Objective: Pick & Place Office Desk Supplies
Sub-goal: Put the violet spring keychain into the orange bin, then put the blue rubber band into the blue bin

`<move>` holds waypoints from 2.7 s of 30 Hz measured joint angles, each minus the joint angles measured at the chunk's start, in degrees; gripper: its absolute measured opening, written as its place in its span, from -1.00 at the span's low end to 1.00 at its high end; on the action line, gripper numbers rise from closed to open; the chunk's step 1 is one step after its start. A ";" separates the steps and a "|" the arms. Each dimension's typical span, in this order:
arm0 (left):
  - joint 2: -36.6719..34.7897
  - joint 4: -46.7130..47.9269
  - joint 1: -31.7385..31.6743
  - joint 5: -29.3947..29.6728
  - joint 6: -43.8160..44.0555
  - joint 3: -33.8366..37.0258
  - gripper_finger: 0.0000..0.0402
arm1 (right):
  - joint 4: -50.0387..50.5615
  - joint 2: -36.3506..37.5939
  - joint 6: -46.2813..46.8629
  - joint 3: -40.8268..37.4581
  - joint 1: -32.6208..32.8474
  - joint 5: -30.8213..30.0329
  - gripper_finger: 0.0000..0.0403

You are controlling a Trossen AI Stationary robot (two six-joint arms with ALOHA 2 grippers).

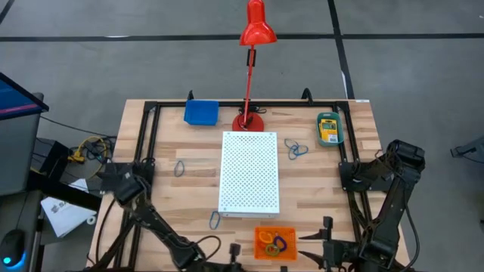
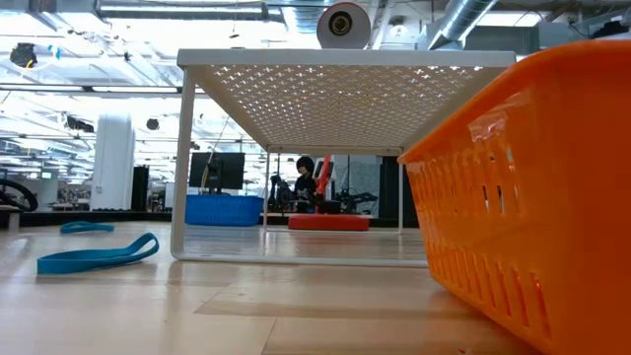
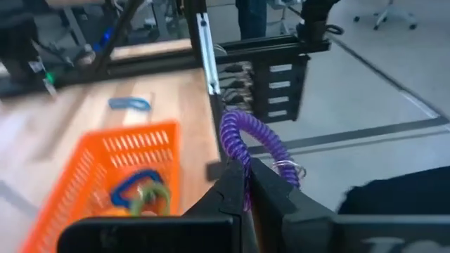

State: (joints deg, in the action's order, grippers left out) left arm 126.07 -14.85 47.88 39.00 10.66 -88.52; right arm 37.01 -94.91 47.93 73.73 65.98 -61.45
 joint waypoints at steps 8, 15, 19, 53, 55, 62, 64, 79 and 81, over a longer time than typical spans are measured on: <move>3.51 1.09 -3.49 1.02 -9.50 -3.94 -1.00 | 0.01 0.00 -0.38 0.00 -0.02 -0.04 -0.15; 3.49 4.10 -5.77 3.09 -17.82 -4.03 -1.00 | -0.02 0.00 -0.39 0.00 -0.08 -0.05 -0.15; 3.49 6.53 -6.94 5.07 -22.77 -4.03 -1.00 | -0.02 0.00 -0.40 0.00 -0.44 -0.02 -0.15; -9.82 35.94 -4.32 12.27 -12.61 -3.96 -0.28 | -0.23 0.00 0.05 0.00 -0.49 -0.07 -0.15; -13.04 44.89 -3.33 12.20 -4.43 -3.96 -0.30 | -0.23 0.00 0.03 0.00 -0.52 -0.15 -0.15; -23.93 73.46 1.68 11.13 30.89 -2.70 -0.32 | -0.23 0.00 0.01 0.00 -0.93 -0.44 -0.15; -26.97 78.31 3.45 8.15 41.03 -0.66 -0.33 | -0.21 0.00 -0.01 0.00 -1.15 -0.66 -0.15; -45.90 69.75 17.95 -11.70 85.45 32.02 -0.33 | -0.19 0.00 0.05 0.00 -1.57 -0.61 -0.15; -45.85 59.15 18.36 -10.44 81.82 37.22 -0.33 | -0.20 0.00 0.05 0.00 -1.61 -0.61 -0.15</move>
State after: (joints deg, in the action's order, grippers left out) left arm 80.23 44.31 66.24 28.56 92.48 -51.31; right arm 36.81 -94.91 47.99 73.73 64.37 -62.06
